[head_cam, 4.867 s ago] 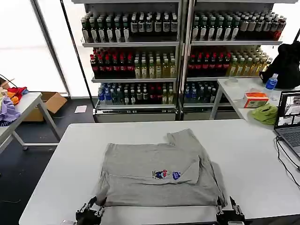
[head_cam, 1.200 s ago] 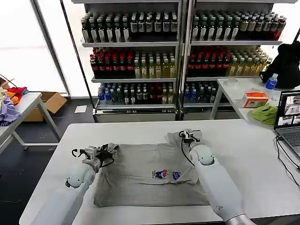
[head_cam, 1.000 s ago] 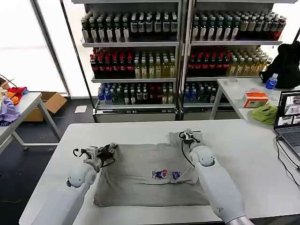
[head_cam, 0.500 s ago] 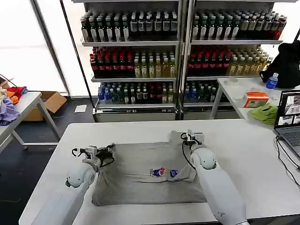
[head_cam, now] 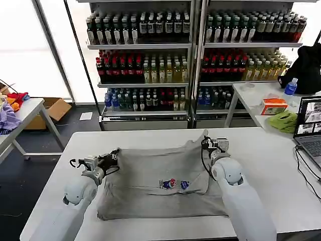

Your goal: Fold and organize the clothes.

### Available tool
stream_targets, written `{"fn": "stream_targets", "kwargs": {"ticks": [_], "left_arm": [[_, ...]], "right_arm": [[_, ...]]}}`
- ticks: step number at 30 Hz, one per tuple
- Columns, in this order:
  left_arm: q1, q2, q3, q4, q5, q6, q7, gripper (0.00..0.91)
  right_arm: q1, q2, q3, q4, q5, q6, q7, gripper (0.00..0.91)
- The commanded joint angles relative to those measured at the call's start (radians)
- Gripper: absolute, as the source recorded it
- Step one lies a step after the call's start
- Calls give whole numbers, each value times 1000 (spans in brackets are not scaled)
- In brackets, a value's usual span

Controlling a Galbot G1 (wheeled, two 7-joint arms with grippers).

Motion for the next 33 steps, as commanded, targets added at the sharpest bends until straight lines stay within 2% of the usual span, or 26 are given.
{"fn": "stream_targets", "kwargs": {"ticks": [1,10,20,26,33], "left_arm": [[90,16,-30,-131,-6,-22,8,0],[276,54,-79,-244,44,-23,17,0],[397,-3,-91,-268,129,-26,39,0],[422,-24,-107,-270,152,-30,45,0],[437,-27,-117,-280,161,-25,47,0]], "right_arm": [[-93,-18,12,200,9,-3,3,0],[-351,-12,75,344,-33,2,35,0],[-577,-6,161,392,-79,34,55,0],[-661,0,172,375,-160,82,53,0],[-680,8,152,351,-194,105,64,0]]}}
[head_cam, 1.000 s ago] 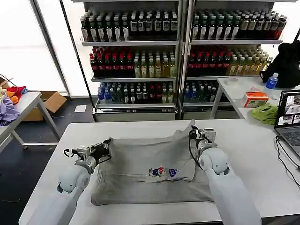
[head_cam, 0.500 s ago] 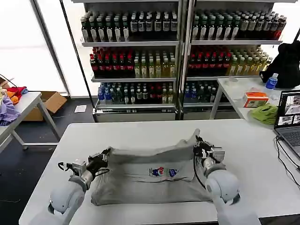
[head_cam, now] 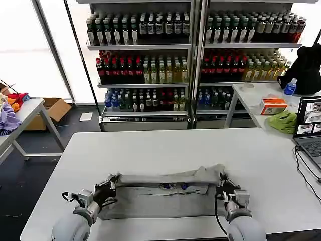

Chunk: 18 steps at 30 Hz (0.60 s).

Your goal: Fold and organize the clothes.

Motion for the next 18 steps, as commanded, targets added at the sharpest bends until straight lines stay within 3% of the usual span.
{"fn": "stream_targets", "kwargs": {"ticks": [1,7,9,10,11,13,14,16,17,18], "left_arm": [[50,-11,-11,-17,26,1,2,0],[70,-16,-27,-10,39,-5,15,0],[74,-18,-28,-17,40,-4,16,71],[75,-19,-27,-19,41,-4,19,554],[75,-19,-27,-20,42,-3,20,907],[72,-21,-24,-22,43,-1,22,907],[68,-25,-24,-24,41,-3,23,907],[61,-32,-20,-25,38,-18,22,907],[59,-34,-18,-27,38,-25,21,907],[58,-38,-15,-30,37,-35,17,907]], "right_arm": [[-89,0,14,13,-49,22,5,0],[-83,5,-8,-18,-63,31,6,0],[-84,8,-14,-23,-70,32,6,0],[-84,9,-17,-27,-74,32,6,0],[-84,9,-19,-29,-76,32,6,0],[-87,10,-28,-34,-84,33,5,0],[-87,11,-30,-34,-86,33,4,50],[-89,14,-35,-30,-95,33,4,322],[-89,15,-36,-27,-95,33,8,655],[-89,18,-36,-24,-94,33,10,746]]}}
